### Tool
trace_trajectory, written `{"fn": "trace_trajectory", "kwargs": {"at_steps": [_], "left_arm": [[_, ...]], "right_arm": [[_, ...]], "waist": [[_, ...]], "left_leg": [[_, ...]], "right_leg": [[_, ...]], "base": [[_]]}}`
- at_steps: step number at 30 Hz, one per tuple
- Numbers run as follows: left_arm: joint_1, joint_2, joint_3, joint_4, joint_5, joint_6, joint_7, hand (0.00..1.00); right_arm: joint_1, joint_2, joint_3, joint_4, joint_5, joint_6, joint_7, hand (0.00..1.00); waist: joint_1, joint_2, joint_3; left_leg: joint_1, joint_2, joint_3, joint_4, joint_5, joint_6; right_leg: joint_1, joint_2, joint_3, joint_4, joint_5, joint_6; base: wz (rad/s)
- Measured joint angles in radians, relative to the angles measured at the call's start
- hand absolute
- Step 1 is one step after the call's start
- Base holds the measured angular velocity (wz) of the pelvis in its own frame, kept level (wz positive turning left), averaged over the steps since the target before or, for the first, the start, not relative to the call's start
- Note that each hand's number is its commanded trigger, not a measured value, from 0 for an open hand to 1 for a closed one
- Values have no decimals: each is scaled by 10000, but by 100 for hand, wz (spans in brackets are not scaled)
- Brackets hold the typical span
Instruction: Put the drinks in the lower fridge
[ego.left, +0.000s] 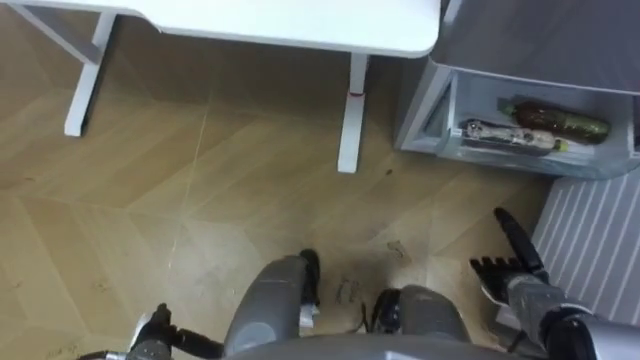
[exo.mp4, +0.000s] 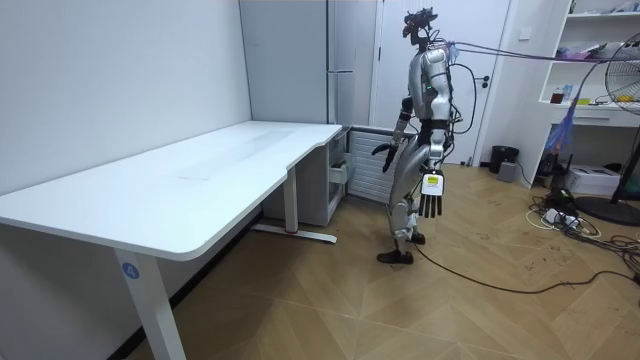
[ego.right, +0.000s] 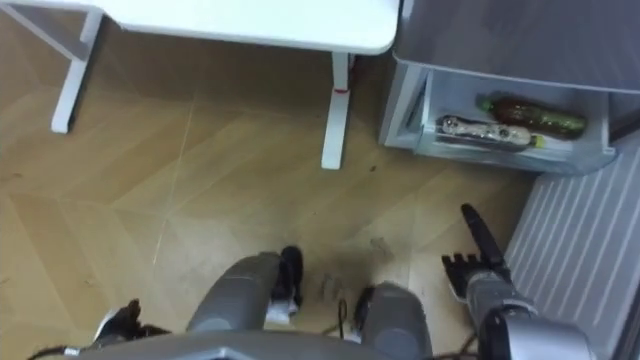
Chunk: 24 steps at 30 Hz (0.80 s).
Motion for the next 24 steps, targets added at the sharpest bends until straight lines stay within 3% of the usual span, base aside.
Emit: {"fn": "trace_trajectory", "kwargs": {"at_steps": [3, 5, 8, 11, 15, 20, 24], "left_arm": [[-106, 34, -126, -30, -342, 52, 132, 0], [-154, 55, -267, -78, -547, 68, 139, 0], [-331, 99, -322, -98, -599, 77, 161, 0], [-547, 182, -583, -164, -960, 91, 201, 0], [-734, 471, -621, -188, -1170, -2, 200, 0], [-726, 609, -1088, -191, -1290, 6, 128, 0], [-718, 685, -1374, -240, -1545, 5, -125, 0]], "right_arm": [[-102, -64, 30, -49, 281, -7, -39, 0], [-298, -201, 24, -206, 348, -18, -117, 0], [-973, -651, 22, -254, 519, -47, -138, 0], [-1451, -1161, 63, -673, 625, -272, -129, 0], [-2088, -1653, 147, -1450, 729, -387, -115, 0], [-2580, -2113, 312, -1765, 781, -660, -116, 0], [-2944, -2343, 389, -1902, 895, -702, 14, 0]], "waist": [[208, -164, -46], [234, -225, -35], [273, -235, -32], [369, -333, 26], [387, -559, 62], [414, -583, 60], [421, -586, 64]], "left_leg": [[-898, 61, 6, 775, -79, -79], [-1554, 80, 19, 1253, -149, -146], [-2710, 213, -15, 2183, -258, -214], [-3681, 237, 3, 3088, -425, -255], [-4906, 199, -29, 3977, -465, -304], [-5916, 196, -97, 4829, -620, -263], [-6256, 102, -101, 5263, -722, -151]], "right_leg": [[-1011, -99, 147, 996, -265, -169], [-1672, -164, 231, 1681, -445, -230], [-2827, -169, 289, 2692, -681, -403], [-3892, -333, 444, 3780, -973, -540], [-5179, -545, 496, 4917, -1185, -772], [-6070, -658, 485, 5767, -1380, -813], [-6307, -787, 513, 6173, -1558, -703]], "base": [[-4], [-3], [-9], [-6], [0], [3], [8]]}}
